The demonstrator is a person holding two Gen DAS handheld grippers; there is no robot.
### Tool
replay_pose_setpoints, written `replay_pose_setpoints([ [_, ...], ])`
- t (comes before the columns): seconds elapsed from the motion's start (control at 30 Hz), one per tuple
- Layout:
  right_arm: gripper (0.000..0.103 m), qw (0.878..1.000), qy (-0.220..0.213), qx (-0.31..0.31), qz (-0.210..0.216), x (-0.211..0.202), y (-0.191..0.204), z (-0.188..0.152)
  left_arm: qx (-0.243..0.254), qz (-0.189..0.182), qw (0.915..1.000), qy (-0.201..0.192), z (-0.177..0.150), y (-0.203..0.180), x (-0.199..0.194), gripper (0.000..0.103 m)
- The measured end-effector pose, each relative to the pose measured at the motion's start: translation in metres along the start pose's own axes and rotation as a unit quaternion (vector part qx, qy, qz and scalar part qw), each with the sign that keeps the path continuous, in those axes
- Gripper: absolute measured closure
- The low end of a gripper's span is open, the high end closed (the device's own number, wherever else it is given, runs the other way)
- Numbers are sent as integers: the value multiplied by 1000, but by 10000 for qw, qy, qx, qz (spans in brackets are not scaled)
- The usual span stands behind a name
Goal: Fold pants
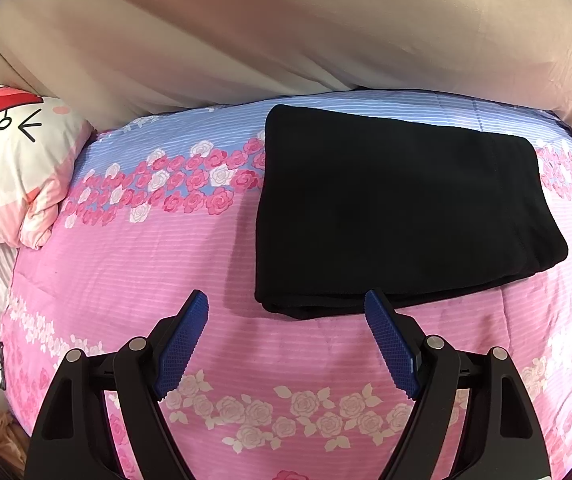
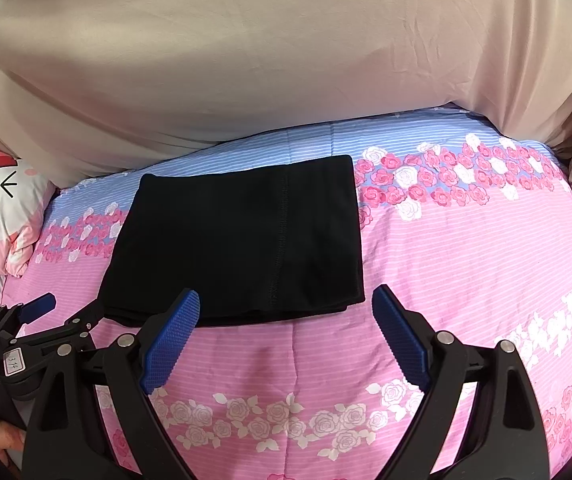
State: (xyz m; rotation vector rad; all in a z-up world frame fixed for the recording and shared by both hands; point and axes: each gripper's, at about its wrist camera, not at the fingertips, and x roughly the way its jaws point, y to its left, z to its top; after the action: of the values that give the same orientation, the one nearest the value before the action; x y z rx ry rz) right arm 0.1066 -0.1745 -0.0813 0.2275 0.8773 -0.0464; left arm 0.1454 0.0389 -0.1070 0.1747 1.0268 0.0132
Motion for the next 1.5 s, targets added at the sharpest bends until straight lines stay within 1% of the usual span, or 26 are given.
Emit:
replay_pose_setpoints([
  [0.03,17,10000,2,-8,-3,0,0,0,13,5,10000,6,1,-1,0,25],
  [0.13,17,10000,8,9,-5,0,0,0,74,71,9999,46,3,-4,2,17],
  [0.2,17,10000,17,11,-12,1,-1,0,96,76,9999,13,3,-5,2,17],
  [0.3,17,10000,31,19,-21,2,-1,-1,89,-107,9999,-20,3,-5,2,17],
  [0.37,17,10000,30,20,-13,2,-1,-1,74,-126,9999,-26,3,-6,2,17],
  [0.5,17,10000,29,8,-11,2,0,-1,125,136,9998,-27,2,-7,3,17],
  [0.57,17,10000,24,5,-7,2,1,-1,121,34,9999,-69,1,-6,3,17],
  [0.6,17,10000,25,4,-7,2,1,-1,90,-92,9999,-72,1,-5,4,17],
  [0.67,17,10000,23,-4,-3,2,2,-1,46,-206,9998,-36,2,-3,6,17],
  [1.0,17,10000,47,-38,-17,5,4,-2,233,-6,9995,-206,2,-6,9,17],
  [1.23,17,10000,65,-43,-27,6,4,-2,85,-142,9998,-142,3,-3,15,17],
  [1.5,17,10000,83,-39,-29,10,4,-2,77,-208,9996,-176,4,-1,16,17],
])
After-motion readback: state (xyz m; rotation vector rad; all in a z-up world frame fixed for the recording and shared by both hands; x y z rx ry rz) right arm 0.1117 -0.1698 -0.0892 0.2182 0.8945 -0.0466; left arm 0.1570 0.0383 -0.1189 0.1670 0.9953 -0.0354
